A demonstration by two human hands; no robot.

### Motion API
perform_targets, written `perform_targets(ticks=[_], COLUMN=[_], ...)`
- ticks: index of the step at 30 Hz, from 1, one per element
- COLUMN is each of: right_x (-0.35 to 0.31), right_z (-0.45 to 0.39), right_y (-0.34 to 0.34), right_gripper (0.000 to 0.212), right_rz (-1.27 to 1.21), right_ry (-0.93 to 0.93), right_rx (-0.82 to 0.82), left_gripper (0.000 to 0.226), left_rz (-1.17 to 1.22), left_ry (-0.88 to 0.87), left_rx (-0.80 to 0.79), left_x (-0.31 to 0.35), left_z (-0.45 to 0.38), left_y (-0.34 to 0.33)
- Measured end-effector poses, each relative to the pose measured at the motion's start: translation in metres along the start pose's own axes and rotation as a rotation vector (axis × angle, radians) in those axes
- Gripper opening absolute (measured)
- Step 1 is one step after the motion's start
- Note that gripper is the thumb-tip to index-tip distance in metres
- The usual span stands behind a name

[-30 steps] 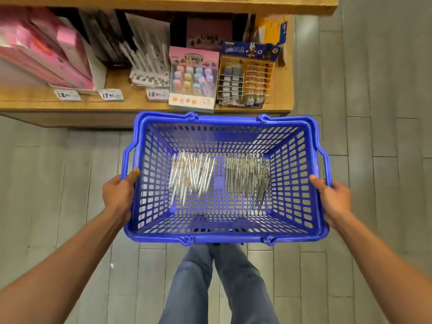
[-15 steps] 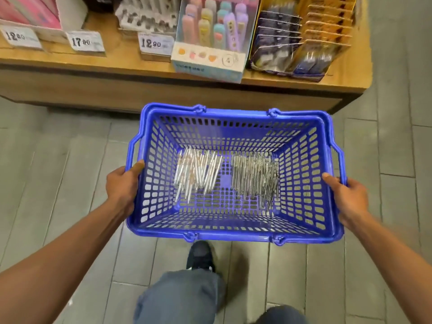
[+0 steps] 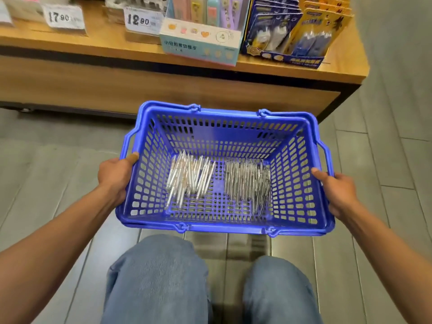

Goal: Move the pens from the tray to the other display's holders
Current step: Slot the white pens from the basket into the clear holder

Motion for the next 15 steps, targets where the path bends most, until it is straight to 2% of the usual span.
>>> perform_targets(ticks=[8, 15], right_x=[0.014, 0.004], right_z=[-0.004, -0.002], right_y=[-0.009, -0.013], right_gripper=[0.033, 0.041], right_rz=[-0.011, 0.039], right_ry=[0.012, 0.015], right_rx=[0.025, 0.049], left_gripper=[0.037, 0.034], left_rz=[-0.028, -0.033], left_ry=[-0.032, -0.026], left_rx=[-0.003, -0.030], left_x=[-0.004, -0.003], left_z=[0.000, 0.004], left_y=[0.002, 0.006])
Point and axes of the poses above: each hand's wrist, its own z-axis away from the middle knuckle, its own y-axis out of the back of the hand, x = y × z, the point moved 3 cm from there along -z, towards the middle knuckle, and after that the axes turned 4 degrees about x, right-handed, at the moved point
